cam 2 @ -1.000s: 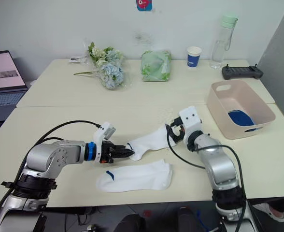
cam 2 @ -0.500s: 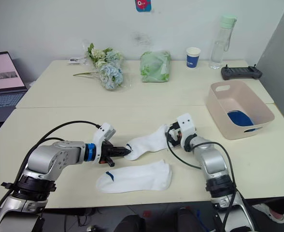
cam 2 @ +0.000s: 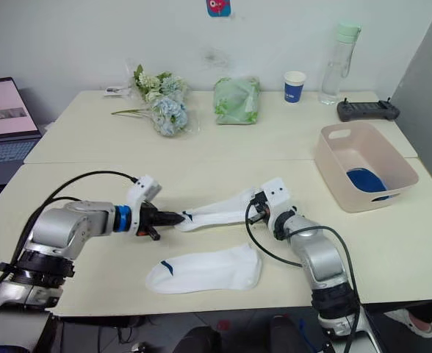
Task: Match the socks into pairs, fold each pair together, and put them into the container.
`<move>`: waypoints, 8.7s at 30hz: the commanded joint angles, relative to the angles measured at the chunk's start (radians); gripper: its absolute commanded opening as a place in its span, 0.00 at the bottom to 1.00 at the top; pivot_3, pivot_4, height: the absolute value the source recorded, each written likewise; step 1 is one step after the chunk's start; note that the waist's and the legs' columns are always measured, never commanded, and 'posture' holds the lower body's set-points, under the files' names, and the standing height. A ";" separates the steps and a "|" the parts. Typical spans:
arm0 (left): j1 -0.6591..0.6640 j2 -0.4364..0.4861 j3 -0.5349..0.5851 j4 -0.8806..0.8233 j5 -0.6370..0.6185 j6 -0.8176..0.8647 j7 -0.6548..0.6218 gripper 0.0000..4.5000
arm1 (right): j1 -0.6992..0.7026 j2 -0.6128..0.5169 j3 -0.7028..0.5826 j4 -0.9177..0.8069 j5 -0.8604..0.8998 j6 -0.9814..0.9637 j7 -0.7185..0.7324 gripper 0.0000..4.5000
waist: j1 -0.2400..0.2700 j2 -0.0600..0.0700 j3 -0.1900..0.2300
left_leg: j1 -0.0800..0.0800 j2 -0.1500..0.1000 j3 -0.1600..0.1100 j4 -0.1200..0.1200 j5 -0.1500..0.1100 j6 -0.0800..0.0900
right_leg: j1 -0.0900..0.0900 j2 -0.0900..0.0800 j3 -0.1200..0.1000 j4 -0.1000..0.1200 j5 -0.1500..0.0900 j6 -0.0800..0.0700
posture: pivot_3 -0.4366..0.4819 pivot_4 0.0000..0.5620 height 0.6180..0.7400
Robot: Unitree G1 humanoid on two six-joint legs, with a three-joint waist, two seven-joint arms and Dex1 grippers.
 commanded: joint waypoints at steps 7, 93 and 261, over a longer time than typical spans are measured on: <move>-0.144 -0.031 -0.103 0.264 0.156 -0.190 -0.168 0.00 | 0.134 0.134 0.017 -0.052 -0.029 -0.033 -0.165 0.01 | -0.001 0.000 0.000 | 0.000 -0.001 0.001 0.000 0.000 0.000 | 0.000 0.003 -0.001 0.000 0.000 0.000 | 0.48 0.27 1.00; 0.627 0.107 0.480 -0.661 -0.334 0.212 -0.062 0.00 | 0.306 -0.187 -0.103 -0.646 0.474 0.398 0.055 0.01 | 0.000 -0.001 0.002 | -0.002 0.001 -0.003 -0.002 -0.001 0.000 | 0.001 -0.003 -0.002 -0.007 0.000 0.000 | 0.48 0.27 1.00; 0.279 -0.076 -0.136 -0.204 0.192 -0.480 -0.199 0.00 | 0.031 -0.124 0.020 -0.329 0.582 0.559 0.095 0.01 | 0.002 -0.004 0.007 | 0.014 0.002 -0.005 -0.013 0.000 0.001 | 0.016 -0.001 -0.004 -0.010 -0.003 -0.001 | 0.48 0.27 1.00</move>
